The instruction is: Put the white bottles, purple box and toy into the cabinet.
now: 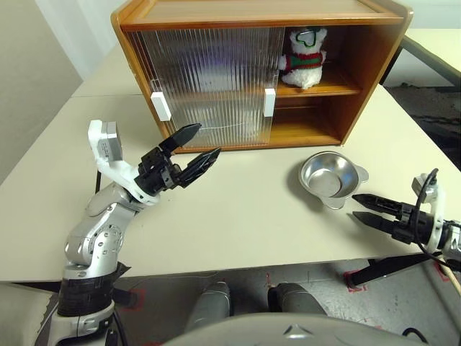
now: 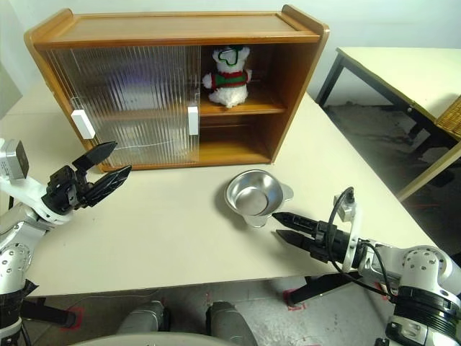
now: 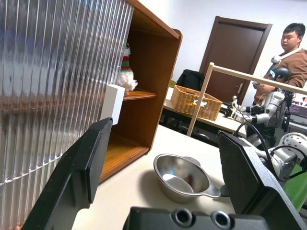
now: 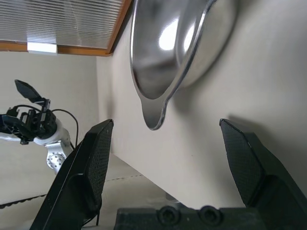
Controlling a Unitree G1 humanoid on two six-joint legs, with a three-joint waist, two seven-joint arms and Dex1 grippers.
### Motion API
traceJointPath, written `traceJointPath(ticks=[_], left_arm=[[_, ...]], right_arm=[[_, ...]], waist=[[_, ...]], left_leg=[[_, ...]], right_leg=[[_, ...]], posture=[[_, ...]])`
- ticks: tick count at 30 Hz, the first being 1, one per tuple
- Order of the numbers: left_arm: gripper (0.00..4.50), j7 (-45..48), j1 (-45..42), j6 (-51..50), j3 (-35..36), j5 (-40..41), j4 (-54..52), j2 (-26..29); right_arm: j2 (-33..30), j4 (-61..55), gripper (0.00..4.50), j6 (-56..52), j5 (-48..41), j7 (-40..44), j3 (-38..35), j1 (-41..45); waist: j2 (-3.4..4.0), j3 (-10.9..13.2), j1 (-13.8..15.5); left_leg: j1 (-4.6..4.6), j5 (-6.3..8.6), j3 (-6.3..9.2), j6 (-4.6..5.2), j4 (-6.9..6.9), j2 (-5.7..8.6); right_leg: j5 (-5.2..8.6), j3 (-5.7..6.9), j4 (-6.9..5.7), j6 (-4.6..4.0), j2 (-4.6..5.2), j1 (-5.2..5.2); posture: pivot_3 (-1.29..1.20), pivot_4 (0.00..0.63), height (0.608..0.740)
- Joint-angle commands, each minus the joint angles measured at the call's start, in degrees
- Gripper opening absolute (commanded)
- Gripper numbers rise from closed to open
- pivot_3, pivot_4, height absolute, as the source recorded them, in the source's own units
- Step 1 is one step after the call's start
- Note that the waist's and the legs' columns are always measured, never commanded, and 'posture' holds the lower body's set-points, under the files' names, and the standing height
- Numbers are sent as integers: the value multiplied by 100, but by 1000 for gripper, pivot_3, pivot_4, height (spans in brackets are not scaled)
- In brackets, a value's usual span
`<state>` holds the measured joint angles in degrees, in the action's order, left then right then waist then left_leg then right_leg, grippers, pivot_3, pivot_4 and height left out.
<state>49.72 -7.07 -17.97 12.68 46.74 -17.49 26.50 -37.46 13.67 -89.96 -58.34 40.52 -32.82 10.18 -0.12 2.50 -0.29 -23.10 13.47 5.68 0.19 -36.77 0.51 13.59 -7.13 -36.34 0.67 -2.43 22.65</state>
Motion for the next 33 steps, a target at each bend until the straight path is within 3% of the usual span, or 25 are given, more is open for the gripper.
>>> traceJointPath(ticks=[1,23,26,33], left_arm=[[4500,28,49,-27,-4,-81,-20,83],[4500,-21,70,-18,2,-74,-51,114],[4500,-19,67,-16,10,-73,-47,121],[4500,-17,55,0,23,-74,-31,136]], right_arm=[[162,-18,4435,-136,39,-110,111,99],[454,266,4435,-135,152,-133,392,413],[443,310,3794,-80,172,-129,414,428],[420,409,1215,128,267,-95,457,473]], waist=[[-4,3,2],[-2,4,44],[-2,4,44],[-2,2,46]], left_leg=[[1,0,1,1,0,-1],[0,-4,2,60,0,0],[0,-4,2,60,0,0],[3,-6,3,64,0,0]], right_leg=[[0,1,0,0,0,0],[26,4,-2,-6,-1,1],[26,4,-2,-5,-1,0],[25,5,-5,-5,-2,-1]], posture=[[10,76,740],[22,74,740],[24,71,740],[25,67,740]])
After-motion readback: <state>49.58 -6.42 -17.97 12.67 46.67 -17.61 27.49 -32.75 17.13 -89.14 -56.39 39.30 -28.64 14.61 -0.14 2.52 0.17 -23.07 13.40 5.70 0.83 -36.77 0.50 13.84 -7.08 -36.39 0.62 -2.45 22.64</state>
